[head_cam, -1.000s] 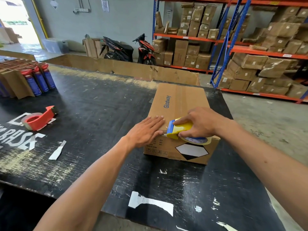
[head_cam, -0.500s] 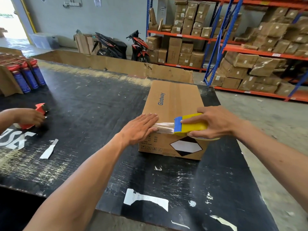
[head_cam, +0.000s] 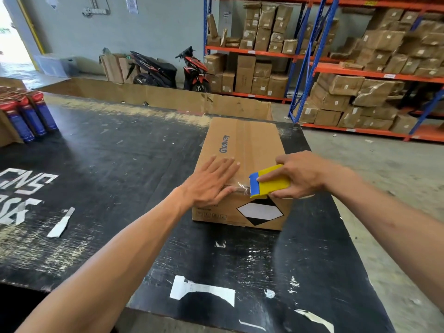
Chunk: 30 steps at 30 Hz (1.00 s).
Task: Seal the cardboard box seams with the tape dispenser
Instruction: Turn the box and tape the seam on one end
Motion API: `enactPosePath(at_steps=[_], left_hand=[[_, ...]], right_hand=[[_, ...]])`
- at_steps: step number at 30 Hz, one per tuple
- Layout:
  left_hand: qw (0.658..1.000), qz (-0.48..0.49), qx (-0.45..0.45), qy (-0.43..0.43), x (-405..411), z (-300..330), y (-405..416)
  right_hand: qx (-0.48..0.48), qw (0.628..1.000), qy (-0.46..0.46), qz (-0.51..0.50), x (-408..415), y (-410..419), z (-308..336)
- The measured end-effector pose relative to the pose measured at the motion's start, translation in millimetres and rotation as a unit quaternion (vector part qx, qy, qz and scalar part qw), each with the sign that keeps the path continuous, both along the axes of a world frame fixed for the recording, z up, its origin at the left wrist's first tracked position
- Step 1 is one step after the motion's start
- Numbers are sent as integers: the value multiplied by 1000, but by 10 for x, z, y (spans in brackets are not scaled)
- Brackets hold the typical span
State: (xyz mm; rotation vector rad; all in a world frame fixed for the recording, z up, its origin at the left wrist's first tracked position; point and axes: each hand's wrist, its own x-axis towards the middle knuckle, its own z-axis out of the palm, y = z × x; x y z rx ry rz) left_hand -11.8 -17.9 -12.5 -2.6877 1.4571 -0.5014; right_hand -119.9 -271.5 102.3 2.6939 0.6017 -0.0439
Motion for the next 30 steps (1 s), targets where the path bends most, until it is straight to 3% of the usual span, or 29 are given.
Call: enactPosePath(at_steps=[5, 14, 21, 30], left_hand=[[997, -34, 55, 47, 89, -80, -310], [995, -26, 38, 83, 107, -83, -281], [997, -40, 26, 64, 141, -115, -267], [998, -36, 26, 34, -3, -37, -419]], right_hand=[[2, 1000, -13, -16, 20, 42, -13], [91, 996, -3, -12, -97, -290, -49], [119, 993, -8, -5, -327, -958, -81], [108, 994, -30, -9, -369, -1031, -379]])
